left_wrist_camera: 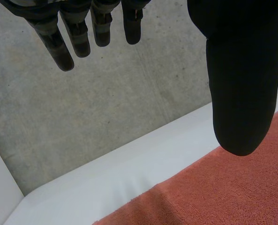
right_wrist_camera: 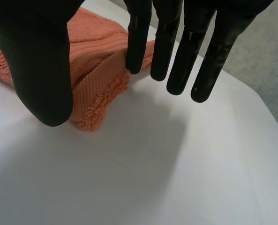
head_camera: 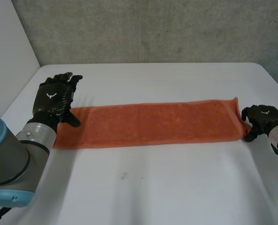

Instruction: Fold the laundry

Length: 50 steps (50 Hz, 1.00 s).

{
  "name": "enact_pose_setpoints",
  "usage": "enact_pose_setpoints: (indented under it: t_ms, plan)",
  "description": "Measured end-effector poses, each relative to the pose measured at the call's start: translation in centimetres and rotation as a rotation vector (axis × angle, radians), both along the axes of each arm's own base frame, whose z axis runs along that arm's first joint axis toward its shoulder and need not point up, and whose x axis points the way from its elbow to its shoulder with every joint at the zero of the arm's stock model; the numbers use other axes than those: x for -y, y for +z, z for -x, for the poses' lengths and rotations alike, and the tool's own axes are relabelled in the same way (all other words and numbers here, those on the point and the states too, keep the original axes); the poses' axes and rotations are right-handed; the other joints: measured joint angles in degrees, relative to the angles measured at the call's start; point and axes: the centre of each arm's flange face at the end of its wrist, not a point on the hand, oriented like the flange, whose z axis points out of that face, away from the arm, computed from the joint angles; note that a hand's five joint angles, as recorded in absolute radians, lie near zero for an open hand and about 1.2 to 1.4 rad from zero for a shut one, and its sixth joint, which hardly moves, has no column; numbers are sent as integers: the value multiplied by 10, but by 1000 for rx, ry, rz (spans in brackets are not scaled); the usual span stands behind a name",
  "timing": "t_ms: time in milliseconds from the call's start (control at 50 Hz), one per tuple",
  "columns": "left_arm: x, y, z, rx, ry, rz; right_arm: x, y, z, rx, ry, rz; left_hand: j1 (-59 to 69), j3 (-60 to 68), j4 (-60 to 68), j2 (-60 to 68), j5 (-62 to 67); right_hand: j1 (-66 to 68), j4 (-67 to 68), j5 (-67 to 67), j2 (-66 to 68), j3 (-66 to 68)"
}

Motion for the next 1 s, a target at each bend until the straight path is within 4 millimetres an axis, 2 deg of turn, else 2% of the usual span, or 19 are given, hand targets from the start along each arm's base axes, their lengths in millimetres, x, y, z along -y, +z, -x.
enact_pose_setpoints:
  t_ms: [120, 180, 240, 420, 440, 480, 560, 620, 680, 760, 780, 800, 820, 840, 860, 880, 900, 960, 1000]
  plan:
    - [0, 0, 0, 1, 0, 0, 9, -8, 2, 11, -18, -4, 0, 0, 0, 0, 0, 184, 243, 221, 243, 245]
    - [0, 0, 0, 0, 1, 0, 14, -5, 6, 7, -47, 11, 0, 0, 0, 0, 0, 222, 302, 279, 299, 297]
    - [0, 0, 0, 0, 1, 0, 19, 1, 12, 1, -93, 30, 0, 0, 0, 0, 0, 222, 307, 280, 300, 300]
    - [0, 0, 0, 0, 1, 1, 34, 29, 58, -42, -290, 108, 0, 0, 0, 0, 0, 222, 307, 283, 300, 300]
    - [0, 0, 0, 0, 1, 1, 39, 41, 80, -58, -355, 138, 0, 0, 0, 0, 0, 222, 307, 285, 300, 300]
    - [0, 0, 0, 0, 1, 1, 42, 50, 95, -70, -392, 161, 0, 0, 0, 0, 0, 222, 307, 288, 300, 301]
    - [0, 0, 0, 0, 0, 1, 45, 64, 108, -94, -420, 198, 0, 0, 0, 0, 0, 222, 307, 289, 300, 302]
    - [0, 0, 0, 0, 0, 1, 45, 73, 107, -106, -413, 221, 0, 0, 0, 0, 0, 222, 307, 289, 300, 302]
    - [-1, 0, 0, 0, 0, 1, 44, 85, 89, -104, -370, 254, 0, 0, 0, 0, 0, 222, 307, 289, 300, 302]
    - [-1, 0, 1, -1, 0, 1, 35, 108, 32, -78, -235, 322, 0, 0, 0, 0, 0, 222, 307, 295, 300, 302]
    - [-1, 1, 1, -1, 1, 1, 28, 118, 2, -61, -164, 351, 0, 0, 0, 0, 0, 222, 307, 295, 300, 302]
    - [-1, 1, 1, -1, 1, 2, 25, 122, -12, -52, -131, 363, 0, 0, 0, 0, 0, 222, 307, 295, 300, 302]
    - [-1, 1, 0, -1, 2, 2, 17, 128, -36, -35, -71, 383, 0, 0, 0, 0, 0, 222, 307, 295, 300, 302]
    - [-1, 1, 0, -1, 2, 2, 17, 128, -36, -35, -71, 383, 0, 0, 0, 0, 0, 222, 307, 295, 300, 302]
    - [-1, 1, 0, -2, 2, 3, 11, 131, -53, -23, -27, 394, 0, 0, 0, 0, 0, 222, 307, 295, 300, 302]
    - [-1, 2, 0, -3, 4, 4, -5, 137, -93, 7, 78, 416, 0, 0, 0, 0, 0, 222, 307, 295, 300, 302]
    - [-1, 2, 0, -3, 4, 4, -5, 137, -93, 7, 78, 416, 0, 0, 0, 0, 0, 222, 307, 295, 300, 302]
    - [0, 3, 0, -4, 7, 8, -39, 137, -161, 60, 273, 425, 0, 0, 0, 0, 0, 222, 307, 299, 300, 302]
    - [0, 3, -1, -5, 9, 9, -56, 131, -188, 78, 357, 416, 0, 0, 0, 0, 0, 222, 307, 299, 300, 302]
